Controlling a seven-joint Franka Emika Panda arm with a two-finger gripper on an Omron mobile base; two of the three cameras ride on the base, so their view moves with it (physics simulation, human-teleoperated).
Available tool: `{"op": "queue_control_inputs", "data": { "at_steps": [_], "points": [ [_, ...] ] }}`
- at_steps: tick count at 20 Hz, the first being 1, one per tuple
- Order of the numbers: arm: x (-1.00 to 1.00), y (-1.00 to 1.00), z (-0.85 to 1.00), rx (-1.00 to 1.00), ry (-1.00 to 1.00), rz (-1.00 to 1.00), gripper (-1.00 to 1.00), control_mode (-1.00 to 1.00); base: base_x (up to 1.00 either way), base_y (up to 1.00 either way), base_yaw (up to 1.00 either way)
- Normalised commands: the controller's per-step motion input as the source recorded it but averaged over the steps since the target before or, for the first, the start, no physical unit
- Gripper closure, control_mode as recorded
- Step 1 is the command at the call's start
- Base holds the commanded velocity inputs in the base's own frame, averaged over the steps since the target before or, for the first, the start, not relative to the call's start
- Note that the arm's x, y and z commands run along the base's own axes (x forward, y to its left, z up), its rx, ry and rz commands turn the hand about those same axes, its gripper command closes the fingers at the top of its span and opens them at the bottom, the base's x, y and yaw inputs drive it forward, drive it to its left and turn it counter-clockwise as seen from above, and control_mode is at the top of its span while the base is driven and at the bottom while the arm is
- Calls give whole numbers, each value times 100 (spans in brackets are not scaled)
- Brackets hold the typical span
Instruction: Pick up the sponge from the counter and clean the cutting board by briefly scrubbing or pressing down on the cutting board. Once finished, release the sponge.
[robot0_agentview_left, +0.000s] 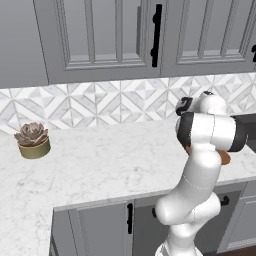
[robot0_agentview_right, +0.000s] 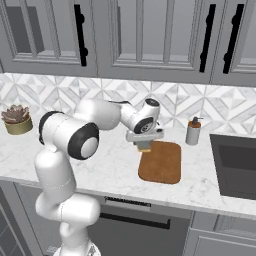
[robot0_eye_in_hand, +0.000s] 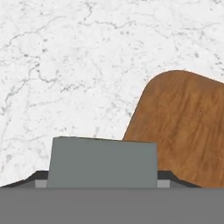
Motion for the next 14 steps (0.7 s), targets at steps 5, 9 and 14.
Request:
{"op": "queue_control_inputs", "data": {
  "at_steps": [5,9,14],
  "points": [
    [43,-3,-26,-9,-1,-7,100,-100,0,0,0],
    [11,-2,-48,-10,-6,-10,100,-100,0,0,0],
    [40,-1,-62,-8,-1,-6,100,-100,0,0,0]
  ]
}}
